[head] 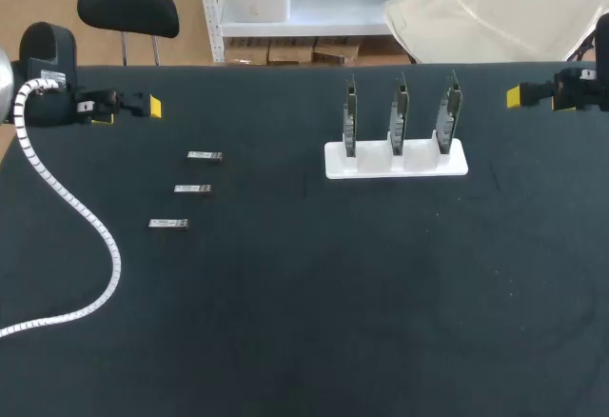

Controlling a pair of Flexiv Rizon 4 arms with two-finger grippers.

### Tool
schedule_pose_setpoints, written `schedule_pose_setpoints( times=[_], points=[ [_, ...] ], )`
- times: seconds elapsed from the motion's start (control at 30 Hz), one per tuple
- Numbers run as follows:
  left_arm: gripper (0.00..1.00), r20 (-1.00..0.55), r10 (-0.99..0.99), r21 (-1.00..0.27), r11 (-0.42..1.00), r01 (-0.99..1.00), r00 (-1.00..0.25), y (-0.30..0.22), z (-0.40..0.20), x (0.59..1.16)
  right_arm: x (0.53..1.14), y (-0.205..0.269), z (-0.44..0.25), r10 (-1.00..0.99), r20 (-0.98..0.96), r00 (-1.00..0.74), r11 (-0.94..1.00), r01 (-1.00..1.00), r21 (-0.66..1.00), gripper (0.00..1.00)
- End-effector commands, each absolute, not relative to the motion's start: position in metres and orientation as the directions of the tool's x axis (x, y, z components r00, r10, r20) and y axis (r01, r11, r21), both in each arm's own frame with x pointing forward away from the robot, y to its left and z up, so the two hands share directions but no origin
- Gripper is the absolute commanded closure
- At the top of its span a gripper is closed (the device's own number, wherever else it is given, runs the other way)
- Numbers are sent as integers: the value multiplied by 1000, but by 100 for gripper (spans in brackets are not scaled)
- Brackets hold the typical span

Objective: Pick up the optical module with the left hand, and insert it into the network port with the right hand.

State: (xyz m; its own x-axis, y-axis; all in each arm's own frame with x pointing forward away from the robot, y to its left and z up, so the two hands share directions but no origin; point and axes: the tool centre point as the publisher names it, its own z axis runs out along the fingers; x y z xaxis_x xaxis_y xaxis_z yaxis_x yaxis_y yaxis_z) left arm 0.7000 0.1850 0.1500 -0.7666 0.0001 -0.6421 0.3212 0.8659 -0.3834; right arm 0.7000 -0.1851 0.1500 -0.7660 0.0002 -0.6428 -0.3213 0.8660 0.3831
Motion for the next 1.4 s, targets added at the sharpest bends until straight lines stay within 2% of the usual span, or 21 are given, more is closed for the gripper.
schedule_pose_setpoints(
  times=[0.03,0.67,0.93,1.13,1.3,1.37,1.4],
  points=[
    [0,-642,0,-383,866,321,-767,185,150,700,700,-185,150,0,-643,-766,866,-321,383,0],
    [0,-642,0,-383,866,321,-767,185,150,700,700,-185,150,0,-643,-766,866,-321,383,0],
    [0,-614,236,-214,869,446,-753,183,145,705,700,-185,150,0,-643,-766,866,-321,383,0],
    [0,-534,533,-84,739,668,-656,184,134,708,700,-185,150,0,-643,-766,866,-321,383,0],
    [0,-458,646,-73,657,751,-610,186,122,711,700,-185,150,0,-643,-766,866,-321,383,0],
    [0,-449,651,-63,660,748,-612,186,122,714,700,-185,150,0,-643,-766,866,-321,383,0],
    [0,-456,632,-98,665,741,-627,185,124,715,700,-185,150,0,-643,-766,866,-321,383,0]
  ],
)
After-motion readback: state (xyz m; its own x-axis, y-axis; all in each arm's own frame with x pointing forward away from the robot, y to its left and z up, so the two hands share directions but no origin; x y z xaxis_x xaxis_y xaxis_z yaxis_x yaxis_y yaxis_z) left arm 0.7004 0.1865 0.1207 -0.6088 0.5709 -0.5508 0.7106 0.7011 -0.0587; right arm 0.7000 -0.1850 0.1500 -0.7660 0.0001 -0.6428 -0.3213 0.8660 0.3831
